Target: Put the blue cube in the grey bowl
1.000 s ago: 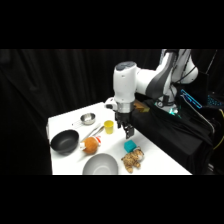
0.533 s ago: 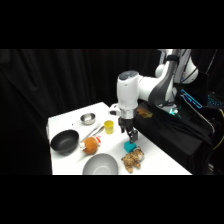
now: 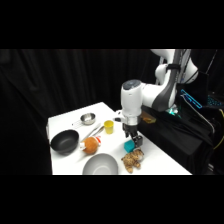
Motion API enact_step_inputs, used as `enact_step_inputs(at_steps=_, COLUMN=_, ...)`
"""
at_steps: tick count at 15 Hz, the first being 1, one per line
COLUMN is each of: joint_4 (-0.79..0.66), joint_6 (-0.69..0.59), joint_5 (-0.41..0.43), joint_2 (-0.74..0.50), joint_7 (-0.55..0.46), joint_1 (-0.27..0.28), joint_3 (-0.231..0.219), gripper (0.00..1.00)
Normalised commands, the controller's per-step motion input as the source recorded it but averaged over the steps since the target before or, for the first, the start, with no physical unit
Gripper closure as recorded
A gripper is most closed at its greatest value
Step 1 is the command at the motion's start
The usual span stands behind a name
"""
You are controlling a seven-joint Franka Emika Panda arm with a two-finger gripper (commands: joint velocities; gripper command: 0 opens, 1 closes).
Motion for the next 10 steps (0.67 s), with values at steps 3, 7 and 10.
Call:
enact_step_inputs(at_steps=3, joint_4=-0.08, joint_6=0.24, joint_5=0.184, joint_2=0.04, joint_7=-0.16, joint_1=0.023, joint_3=0.028, gripper=0.0)
enact_step_inputs(at_steps=7, joint_4=-0.07, joint_6=0.24, joint_5=0.156, joint_2=0.05, joint_7=-0.15, joint_1=0.029, joint_3=0.013, gripper=0.0)
enact_step_inputs(at_steps=10, joint_4=-0.07, joint_6=0.24, joint_5=0.134, joint_2=0.03, joint_7=-0.14, joint_1=0.03, joint_3=-0.009, gripper=0.0)
